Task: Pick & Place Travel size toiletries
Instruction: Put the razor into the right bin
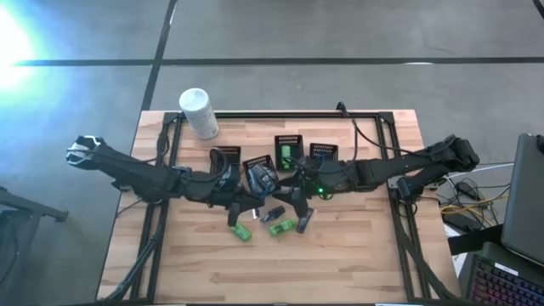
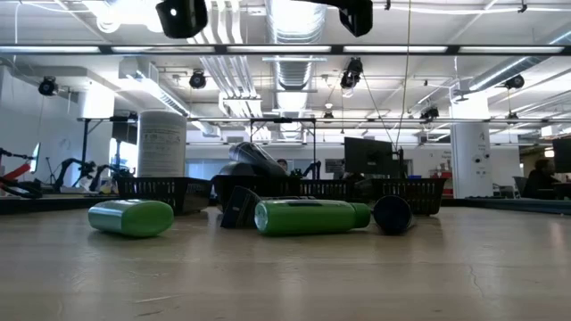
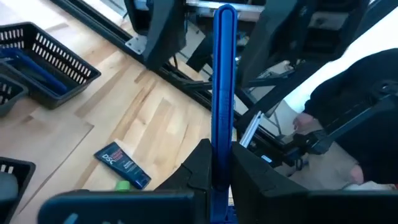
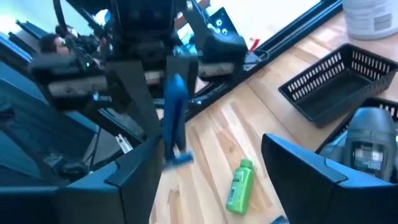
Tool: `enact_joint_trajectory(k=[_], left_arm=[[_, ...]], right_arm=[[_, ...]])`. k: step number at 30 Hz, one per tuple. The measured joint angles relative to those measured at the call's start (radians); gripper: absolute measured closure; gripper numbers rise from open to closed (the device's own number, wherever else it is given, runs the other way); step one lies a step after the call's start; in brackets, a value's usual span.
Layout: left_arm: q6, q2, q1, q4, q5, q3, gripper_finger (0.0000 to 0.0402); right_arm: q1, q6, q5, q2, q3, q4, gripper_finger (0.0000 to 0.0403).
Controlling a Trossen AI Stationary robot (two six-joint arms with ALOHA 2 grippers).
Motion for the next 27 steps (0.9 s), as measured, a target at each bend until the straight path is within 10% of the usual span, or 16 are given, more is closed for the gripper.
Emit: enact_joint_trajectory(k=[14, 27], left_arm=[[0.025, 0.096, 0.081, 0.166, 0.136, 0.008, 0.0366], [0.02, 0.1, 0.091, 0.196, 0.132, 0.001, 0.0366]], right_arm=[[-0.001, 0.006, 0.001, 0.001, 0.0, 0.007, 0.0119], [-0.003, 0.007, -0.003, 0.001, 0.0, 0.012, 0.0223]])
